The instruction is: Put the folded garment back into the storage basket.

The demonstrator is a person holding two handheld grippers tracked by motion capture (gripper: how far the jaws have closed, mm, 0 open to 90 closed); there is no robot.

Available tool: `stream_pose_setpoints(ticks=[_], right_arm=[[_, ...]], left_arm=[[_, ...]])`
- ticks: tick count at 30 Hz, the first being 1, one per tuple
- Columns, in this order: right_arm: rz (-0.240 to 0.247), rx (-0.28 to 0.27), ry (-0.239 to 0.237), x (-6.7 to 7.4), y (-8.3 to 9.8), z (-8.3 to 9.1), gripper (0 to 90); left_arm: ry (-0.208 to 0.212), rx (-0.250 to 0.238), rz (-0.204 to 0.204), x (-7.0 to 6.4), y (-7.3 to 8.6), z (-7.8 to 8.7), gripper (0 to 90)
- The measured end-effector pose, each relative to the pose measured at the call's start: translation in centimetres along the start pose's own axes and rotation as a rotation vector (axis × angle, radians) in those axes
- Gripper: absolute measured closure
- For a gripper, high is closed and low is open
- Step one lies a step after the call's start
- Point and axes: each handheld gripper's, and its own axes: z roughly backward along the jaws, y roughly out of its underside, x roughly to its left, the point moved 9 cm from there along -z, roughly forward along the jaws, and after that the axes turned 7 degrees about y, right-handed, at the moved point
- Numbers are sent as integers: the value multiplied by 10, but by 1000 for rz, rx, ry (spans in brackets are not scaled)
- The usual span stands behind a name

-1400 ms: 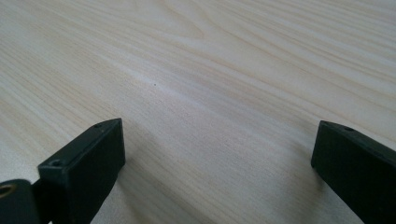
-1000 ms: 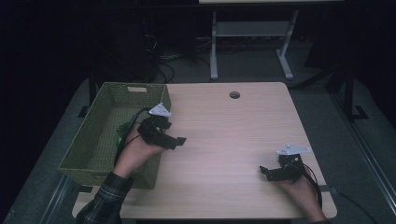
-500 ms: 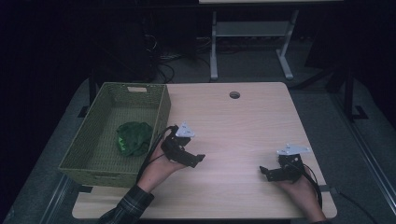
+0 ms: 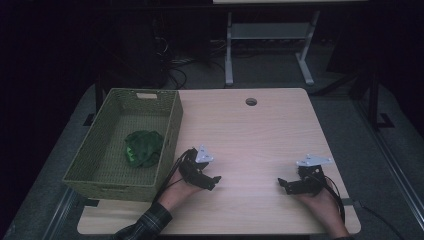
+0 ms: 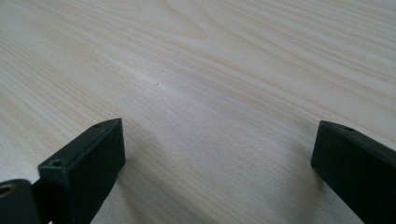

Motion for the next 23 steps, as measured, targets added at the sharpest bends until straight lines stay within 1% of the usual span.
stream_pose_setpoints(ticks=[3,5,9,11,13,14,23], right_arm=[[1,0,0,0,0,0,28],[0,0,0,0,0,0,28],[0,0,0,0,0,0,27],[1,0,-1,0,0,0,28],[0,0,-1,0,0,0,27],[1,0,-1,0,0,0,28],[0,0,-2,0,0,0,28]], left_arm=[[-4,5,11,-1,5,-8,127],[-21,7,3,-1,8,-12,127],[-6,-6,14,-1,9,-15,127],[6,-29,5,-1,10,-15,127],[26,-55,26,-1,11,-17,127],[33,-69,22,-1,12,-17,126],[40,-74,24,-2,12,-17,126]])
